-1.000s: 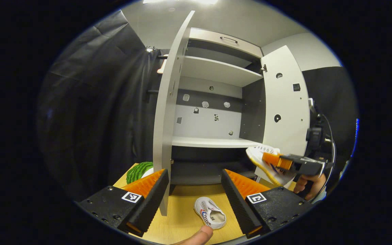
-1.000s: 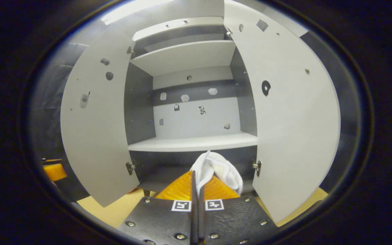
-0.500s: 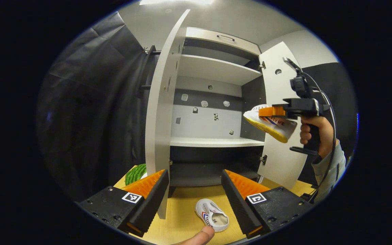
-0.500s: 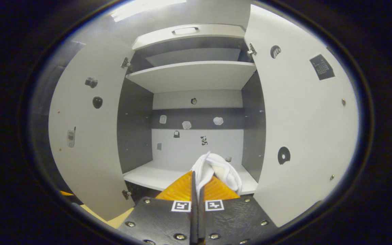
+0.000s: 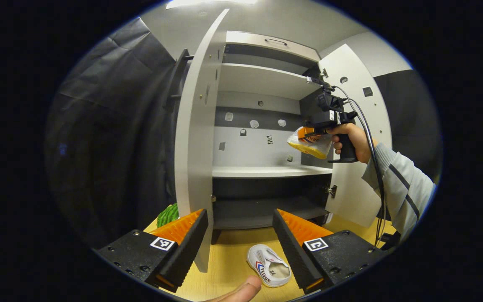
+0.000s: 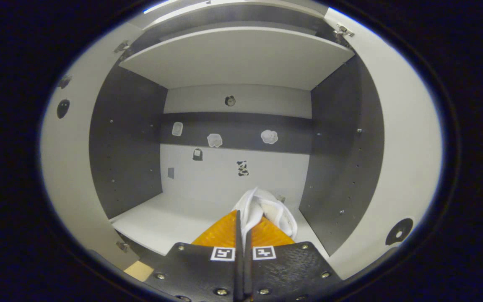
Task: Grab one shoe with the right hand and put it into the shoe cabinet, grab the other shoe with the left hand and put it into the shoe cabinet; then close the right door with the right hand and the left door with the left hand.
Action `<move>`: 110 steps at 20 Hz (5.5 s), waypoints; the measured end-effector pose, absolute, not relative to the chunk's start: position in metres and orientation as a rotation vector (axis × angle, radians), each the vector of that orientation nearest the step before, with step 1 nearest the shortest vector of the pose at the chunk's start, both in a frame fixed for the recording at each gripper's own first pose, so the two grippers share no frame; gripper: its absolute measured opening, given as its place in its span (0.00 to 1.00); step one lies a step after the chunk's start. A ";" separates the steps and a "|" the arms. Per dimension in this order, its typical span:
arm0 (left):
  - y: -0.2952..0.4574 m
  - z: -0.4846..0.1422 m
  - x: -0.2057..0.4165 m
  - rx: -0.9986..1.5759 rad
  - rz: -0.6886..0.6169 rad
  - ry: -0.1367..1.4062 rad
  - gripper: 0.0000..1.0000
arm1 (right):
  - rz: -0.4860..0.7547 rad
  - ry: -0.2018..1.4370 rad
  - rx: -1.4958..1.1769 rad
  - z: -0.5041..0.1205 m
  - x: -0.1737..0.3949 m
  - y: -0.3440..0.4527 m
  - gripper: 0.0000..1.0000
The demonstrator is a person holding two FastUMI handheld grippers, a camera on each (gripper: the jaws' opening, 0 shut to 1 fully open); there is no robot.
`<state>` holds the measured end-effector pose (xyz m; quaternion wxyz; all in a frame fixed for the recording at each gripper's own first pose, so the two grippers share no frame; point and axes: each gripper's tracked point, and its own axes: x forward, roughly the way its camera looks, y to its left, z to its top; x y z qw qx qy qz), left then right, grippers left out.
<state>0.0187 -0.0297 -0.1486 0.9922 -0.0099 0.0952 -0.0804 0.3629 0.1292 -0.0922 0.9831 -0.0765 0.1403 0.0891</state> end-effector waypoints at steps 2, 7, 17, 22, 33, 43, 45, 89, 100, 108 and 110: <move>-0.033 -0.153 0.019 -0.037 -0.177 0.194 0.94 | 0.168 0.301 -0.160 -0.107 0.384 0.129 0.01; -0.044 -0.157 0.020 -0.022 -0.206 0.203 0.96 | 0.160 0.359 -0.206 -0.149 0.432 0.129 0.01; -0.051 -0.164 0.031 -0.021 -0.200 0.230 0.96 | 0.190 0.418 -0.186 -0.171 0.436 0.135 0.33; -0.057 -0.159 0.021 -0.015 -0.216 0.216 0.96 | 0.185 0.289 -0.184 -0.117 0.402 0.140 0.98; -0.071 -0.162 -0.003 -0.014 -0.213 0.231 0.96 | 0.167 0.130 -0.090 -0.025 0.223 0.118 0.98; -0.089 -0.238 0.009 -0.046 -0.231 0.392 0.97 | 0.176 0.093 0.000 -0.023 0.088 0.079 0.98; -0.092 -0.260 0.013 -0.041 -0.234 0.427 0.97 | 0.184 0.072 -0.005 -0.022 0.068 0.078 0.98; -0.116 -0.255 0.049 0.043 -0.254 0.494 0.00 | 0.107 -0.004 -0.044 -0.051 -0.020 0.032 0.98; -0.143 -0.103 0.166 0.007 -0.198 0.263 0.00 | 0.127 -0.010 -0.025 -0.063 -0.024 0.021 0.98; -0.151 -0.090 0.281 -0.074 -0.080 0.310 0.00 | 0.169 0.002 0.032 -0.073 -0.024 -0.008 0.98; -0.148 -0.090 0.318 -0.093 -0.044 0.314 0.01 | 0.173 -0.010 0.054 -0.070 -0.025 -0.011 0.98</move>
